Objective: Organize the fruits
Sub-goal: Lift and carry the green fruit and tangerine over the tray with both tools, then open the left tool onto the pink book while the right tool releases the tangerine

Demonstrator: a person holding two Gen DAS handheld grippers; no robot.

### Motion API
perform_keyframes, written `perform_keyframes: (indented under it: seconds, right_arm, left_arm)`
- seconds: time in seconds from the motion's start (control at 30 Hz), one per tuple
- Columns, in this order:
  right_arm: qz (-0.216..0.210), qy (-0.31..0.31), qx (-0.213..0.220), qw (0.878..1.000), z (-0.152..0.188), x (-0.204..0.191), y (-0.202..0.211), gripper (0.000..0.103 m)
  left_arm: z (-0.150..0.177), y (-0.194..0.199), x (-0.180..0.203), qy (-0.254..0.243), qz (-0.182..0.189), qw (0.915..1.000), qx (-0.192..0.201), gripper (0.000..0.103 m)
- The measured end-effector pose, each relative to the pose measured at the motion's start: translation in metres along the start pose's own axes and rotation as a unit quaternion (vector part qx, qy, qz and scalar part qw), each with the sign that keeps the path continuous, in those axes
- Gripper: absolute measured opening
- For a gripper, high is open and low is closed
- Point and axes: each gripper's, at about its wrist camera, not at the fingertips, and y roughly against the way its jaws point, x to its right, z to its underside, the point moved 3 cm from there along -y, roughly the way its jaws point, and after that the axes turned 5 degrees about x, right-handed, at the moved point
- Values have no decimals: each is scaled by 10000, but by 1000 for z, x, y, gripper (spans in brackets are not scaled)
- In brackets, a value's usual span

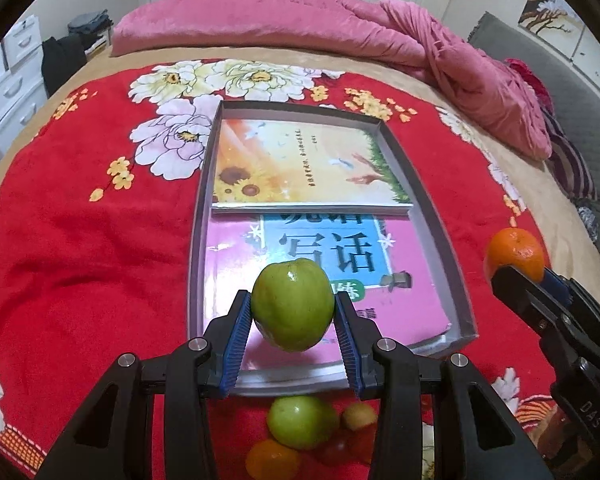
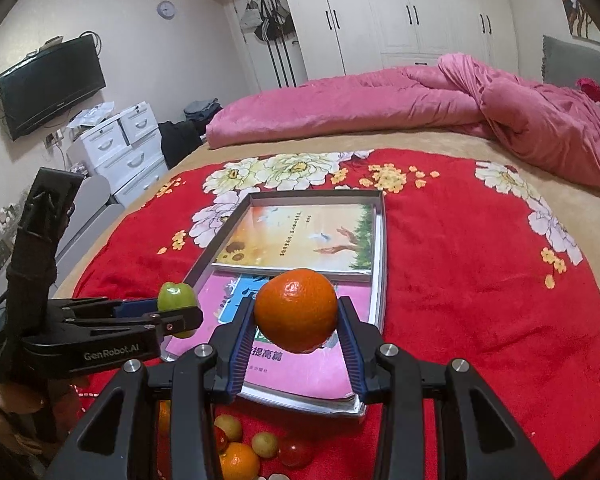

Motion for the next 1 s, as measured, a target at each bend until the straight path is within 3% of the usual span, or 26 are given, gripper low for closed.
perform_keyframes:
  seconds: [0.67,1.0]
  right_arm:
    - [127,48,-537,9985,36,3,-31,41]
    - [333,210,-681,9969,42,3,-39,41]
  left_arm:
    - [18,-27,-4,-307,-192,9988,-329,43]
    - [22,-23,-4,-362,-184,9987,-292,43]
